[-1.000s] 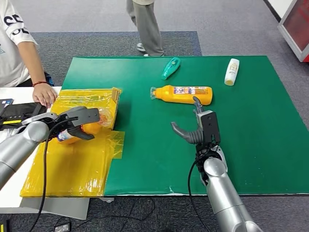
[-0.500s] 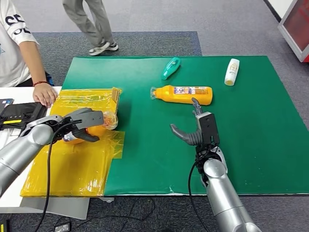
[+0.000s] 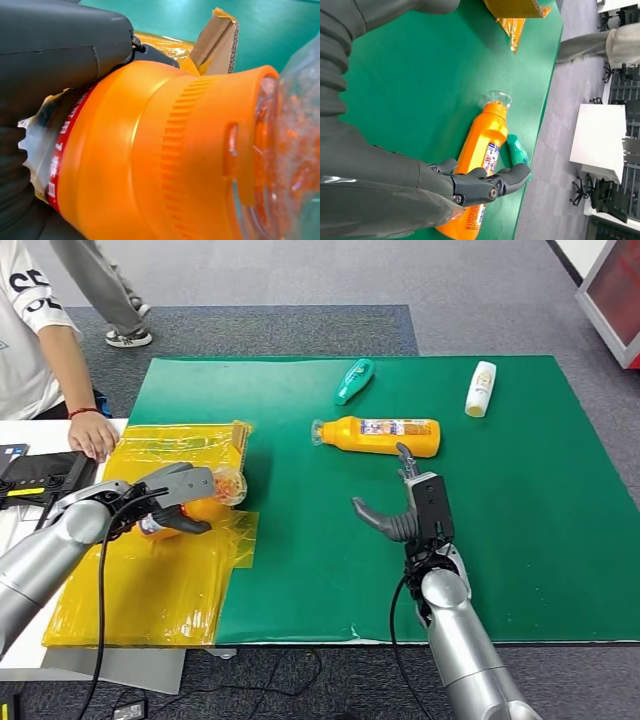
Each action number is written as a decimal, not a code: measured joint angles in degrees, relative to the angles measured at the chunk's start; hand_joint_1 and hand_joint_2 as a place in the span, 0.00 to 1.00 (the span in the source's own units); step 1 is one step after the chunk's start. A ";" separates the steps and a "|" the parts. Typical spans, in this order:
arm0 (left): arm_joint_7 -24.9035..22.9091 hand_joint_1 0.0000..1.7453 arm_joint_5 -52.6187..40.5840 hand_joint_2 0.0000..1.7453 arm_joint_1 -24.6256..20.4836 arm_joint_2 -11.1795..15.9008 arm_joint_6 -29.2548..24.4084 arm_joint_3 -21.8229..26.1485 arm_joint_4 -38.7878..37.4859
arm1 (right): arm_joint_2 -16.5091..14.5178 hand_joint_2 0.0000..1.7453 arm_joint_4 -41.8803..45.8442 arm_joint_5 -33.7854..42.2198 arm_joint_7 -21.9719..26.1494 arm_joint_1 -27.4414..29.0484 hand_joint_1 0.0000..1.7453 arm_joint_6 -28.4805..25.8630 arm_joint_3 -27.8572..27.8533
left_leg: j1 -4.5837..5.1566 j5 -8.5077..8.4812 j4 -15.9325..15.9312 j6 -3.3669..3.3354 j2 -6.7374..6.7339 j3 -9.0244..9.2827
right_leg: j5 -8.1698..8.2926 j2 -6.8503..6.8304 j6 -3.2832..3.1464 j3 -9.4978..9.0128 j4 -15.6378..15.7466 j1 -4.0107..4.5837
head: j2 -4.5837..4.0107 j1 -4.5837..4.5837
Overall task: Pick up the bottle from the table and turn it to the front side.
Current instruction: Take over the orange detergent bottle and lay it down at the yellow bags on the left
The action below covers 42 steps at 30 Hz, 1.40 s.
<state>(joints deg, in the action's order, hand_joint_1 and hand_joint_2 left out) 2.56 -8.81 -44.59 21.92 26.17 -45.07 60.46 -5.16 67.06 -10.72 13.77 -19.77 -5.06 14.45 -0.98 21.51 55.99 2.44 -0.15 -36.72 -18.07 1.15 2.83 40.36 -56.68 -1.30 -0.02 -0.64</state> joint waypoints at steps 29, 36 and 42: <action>0.78 0.00 1.36 1.00 0.74 -0.68 -0.01 2.55 0.03 | -0.02 1.00 0.00 -0.23 -0.05 -0.22 0.00 0.36 0.00 | 0.00 -0.03 0.00 -0.02 0.00 0.00 | 0.02 0.00 0.01 0.00 0.00 0.00 | -0.01 -0.01; 11.32 0.00 11.25 1.00 8.27 -2.49 -0.68 9.90 4.47 | -0.02 1.00 0.00 0.76 0.44 -0.22 0.00 0.89 0.14 | 0.00 -0.01 0.00 -0.02 0.00 -0.01 | 0.01 0.01 0.01 0.00 0.00 -0.01 | -0.01 -0.01; 18.82 0.00 22.38 1.00 20.12 -6.37 4.56 22.29 12.59 | -0.02 1.00 0.03 3.11 1.37 0.17 0.00 2.20 0.24 | 0.01 0.10 0.00 -0.04 -0.01 -0.01 | -0.06 0.01 0.03 0.01 0.01 -0.01 | 0.00 -0.01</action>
<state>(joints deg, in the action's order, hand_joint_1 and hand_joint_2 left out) 21.38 13.56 -24.47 15.54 30.73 -22.78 73.05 -5.18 67.08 -7.61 15.14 -19.60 -2.86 14.69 -0.97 21.61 55.98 2.39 -0.16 -36.73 -18.13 1.16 2.86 40.37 -56.67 -1.31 -0.02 -0.64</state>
